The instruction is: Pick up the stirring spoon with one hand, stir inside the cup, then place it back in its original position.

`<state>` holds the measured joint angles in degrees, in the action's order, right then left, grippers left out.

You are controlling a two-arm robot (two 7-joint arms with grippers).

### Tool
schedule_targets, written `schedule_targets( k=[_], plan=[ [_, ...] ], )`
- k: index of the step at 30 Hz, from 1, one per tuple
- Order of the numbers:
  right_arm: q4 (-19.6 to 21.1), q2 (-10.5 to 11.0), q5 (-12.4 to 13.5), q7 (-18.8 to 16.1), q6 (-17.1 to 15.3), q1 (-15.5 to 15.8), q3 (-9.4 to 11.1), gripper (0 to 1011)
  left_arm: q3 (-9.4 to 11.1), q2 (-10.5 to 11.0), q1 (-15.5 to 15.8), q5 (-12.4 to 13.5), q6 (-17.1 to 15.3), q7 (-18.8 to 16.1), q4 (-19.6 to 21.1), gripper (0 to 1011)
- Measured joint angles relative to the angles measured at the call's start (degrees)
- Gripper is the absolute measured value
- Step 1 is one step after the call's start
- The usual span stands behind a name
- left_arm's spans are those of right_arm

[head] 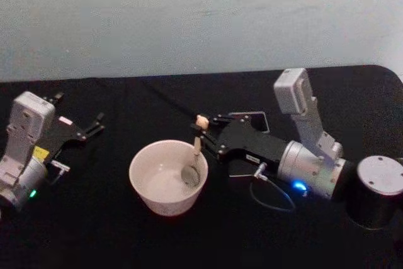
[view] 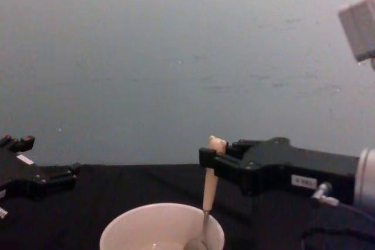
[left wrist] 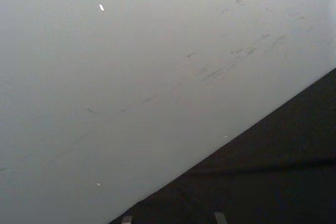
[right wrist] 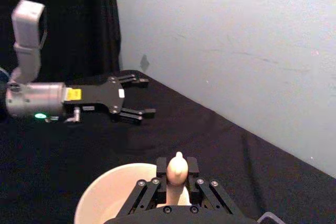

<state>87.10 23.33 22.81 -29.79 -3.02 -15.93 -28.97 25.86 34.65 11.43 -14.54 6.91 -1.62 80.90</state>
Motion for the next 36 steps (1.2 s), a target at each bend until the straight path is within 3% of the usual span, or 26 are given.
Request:
schedule_targets(
  k=[9,18,24,36],
  plan=[
    [4.5,2.6,2.9,-1.5,-0.8,2.3,0.5,214,0.0,0.0,0.0,0.0,0.0,0.0,0.0,1001],
    [6.1,3.1,3.9,-1.8,-1.9,2.6,-1.5,214,0.0,0.0,0.0,0.0,0.0,0.0,0.0,1001],
    [5.5,2.2,3.8,-1.6,-2.3,1.8,-2.9,214,0.0,0.0,0.0,0.0,0.0,0.0,0.0,1001],
    [0.1,-2.1,1.8,-0.1,-2.8,-2.6,-5.6,214,0.0,0.0,0.0,0.0,0.0,0.0,0.0,1001]
  ],
)
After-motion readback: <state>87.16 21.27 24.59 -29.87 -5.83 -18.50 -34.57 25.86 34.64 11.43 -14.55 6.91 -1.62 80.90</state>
